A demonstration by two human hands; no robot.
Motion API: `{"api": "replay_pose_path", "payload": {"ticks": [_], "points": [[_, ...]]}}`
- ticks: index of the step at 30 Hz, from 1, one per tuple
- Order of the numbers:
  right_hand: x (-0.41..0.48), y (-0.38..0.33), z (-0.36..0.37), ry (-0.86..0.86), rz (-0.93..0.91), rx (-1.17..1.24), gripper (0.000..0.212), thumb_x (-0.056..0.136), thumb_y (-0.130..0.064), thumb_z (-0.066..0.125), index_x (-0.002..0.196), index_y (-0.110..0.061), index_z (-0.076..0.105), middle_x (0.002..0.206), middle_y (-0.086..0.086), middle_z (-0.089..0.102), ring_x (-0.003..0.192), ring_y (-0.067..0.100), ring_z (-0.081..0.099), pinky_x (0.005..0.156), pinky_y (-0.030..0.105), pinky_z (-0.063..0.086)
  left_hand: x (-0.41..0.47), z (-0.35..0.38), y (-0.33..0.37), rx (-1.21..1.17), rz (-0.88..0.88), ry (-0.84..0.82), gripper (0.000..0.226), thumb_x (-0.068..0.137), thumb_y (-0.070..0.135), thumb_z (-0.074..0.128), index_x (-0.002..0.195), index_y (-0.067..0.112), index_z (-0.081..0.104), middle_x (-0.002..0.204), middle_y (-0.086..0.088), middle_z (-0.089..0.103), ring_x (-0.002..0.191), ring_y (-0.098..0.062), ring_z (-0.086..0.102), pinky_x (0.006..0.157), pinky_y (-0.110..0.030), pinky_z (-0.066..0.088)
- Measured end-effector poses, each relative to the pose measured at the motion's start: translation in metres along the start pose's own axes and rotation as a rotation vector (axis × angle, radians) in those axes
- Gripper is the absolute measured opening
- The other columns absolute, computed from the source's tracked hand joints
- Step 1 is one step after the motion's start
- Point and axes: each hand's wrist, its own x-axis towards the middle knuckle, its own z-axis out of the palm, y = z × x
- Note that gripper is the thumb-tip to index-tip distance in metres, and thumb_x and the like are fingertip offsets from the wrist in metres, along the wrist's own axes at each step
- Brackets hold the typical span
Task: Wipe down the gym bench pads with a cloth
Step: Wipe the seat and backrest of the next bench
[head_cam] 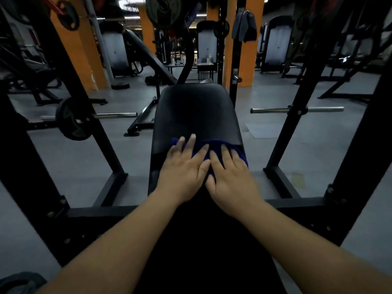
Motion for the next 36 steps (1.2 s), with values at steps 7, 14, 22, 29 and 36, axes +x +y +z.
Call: {"api": "replay_pose_path", "payload": {"ticks": [7,14,22,29,36], "points": [[0.032,-0.004,-0.007,-0.062,-0.017,-0.032,0.076,0.087,-0.047,0.010,0.159,-0.024,0.014,0.166,0.010,0.007,0.153,0.028,0.007,0.122,0.045,0.009,0.023,-0.010,-0.014,-0.040,0.007,-0.040,0.062,0.102,0.048,0.011,0.159,0.024,0.017,0.168,-0.005,-0.001,0.154,-0.027,-0.003,0.124,-0.042,0.003],[-0.003,-0.007,-0.019,-0.201,-0.038,-0.036,0.064,0.094,-0.034,0.033,0.156,-0.020,0.025,0.164,0.015,0.017,0.150,0.036,0.017,0.120,0.049,0.018,-0.027,-0.012,0.000,-0.153,-0.055,-0.113,0.068,0.099,0.054,0.013,0.157,0.021,0.027,0.167,-0.009,0.010,0.154,-0.028,0.005,0.123,-0.046,0.010],[-0.049,-0.013,-0.018,-0.304,-0.036,0.007,0.062,0.094,-0.031,0.034,0.155,-0.019,0.027,0.163,0.014,0.019,0.150,0.034,0.016,0.119,0.051,0.021,-0.081,-0.008,0.009,-0.171,-0.039,-0.172,0.059,0.103,0.044,0.024,0.154,0.017,0.034,0.165,-0.011,0.020,0.153,-0.030,0.013,0.123,-0.049,0.020],[-0.092,-0.025,-0.001,-0.212,-0.028,0.148,0.050,0.096,-0.043,0.036,0.135,-0.016,0.054,0.161,0.012,0.027,0.149,0.031,0.022,0.120,0.049,0.020,-0.133,0.002,0.023,-0.204,-0.035,-0.122,0.056,0.104,0.042,0.025,0.152,0.015,0.037,0.165,-0.010,0.021,0.153,-0.029,0.012,0.123,-0.046,0.018],[-0.128,-0.032,0.006,-0.193,-0.045,0.160,0.024,0.093,-0.025,0.054,0.112,-0.012,0.058,0.157,0.013,0.035,0.147,0.030,0.027,0.118,0.052,0.028,-0.178,0.000,0.023,-0.187,0.046,-0.152,0.051,0.103,0.033,0.035,0.149,0.013,0.043,0.161,-0.010,0.031,0.151,-0.030,0.023,0.121,-0.046,0.026]]}}
